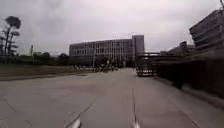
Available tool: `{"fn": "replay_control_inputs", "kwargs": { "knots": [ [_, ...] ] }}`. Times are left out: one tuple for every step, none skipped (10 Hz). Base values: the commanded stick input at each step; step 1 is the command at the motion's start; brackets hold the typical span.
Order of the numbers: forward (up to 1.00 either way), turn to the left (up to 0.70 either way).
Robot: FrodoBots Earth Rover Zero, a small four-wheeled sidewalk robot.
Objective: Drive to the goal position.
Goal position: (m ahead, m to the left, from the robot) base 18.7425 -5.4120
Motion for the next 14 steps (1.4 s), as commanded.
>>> {"fn": "replay_control_inputs", "kwargs": {
  "knots": [
    [0.85, 0.0],
    [0.85, 0.0],
    [0.85, 0.0],
    [0.85, 0.0],
    [0.85, 0.0],
    [0.85, 0.0],
    [0.85, 0.0],
    [0.85, 0.0],
    [0.85, 0.0],
    [0.85, 0.0],
    [0.85, 0.0],
    [0.85, 0.0],
    [0.85, -0.17],
    [0.85, -0.31]
  ]
}}
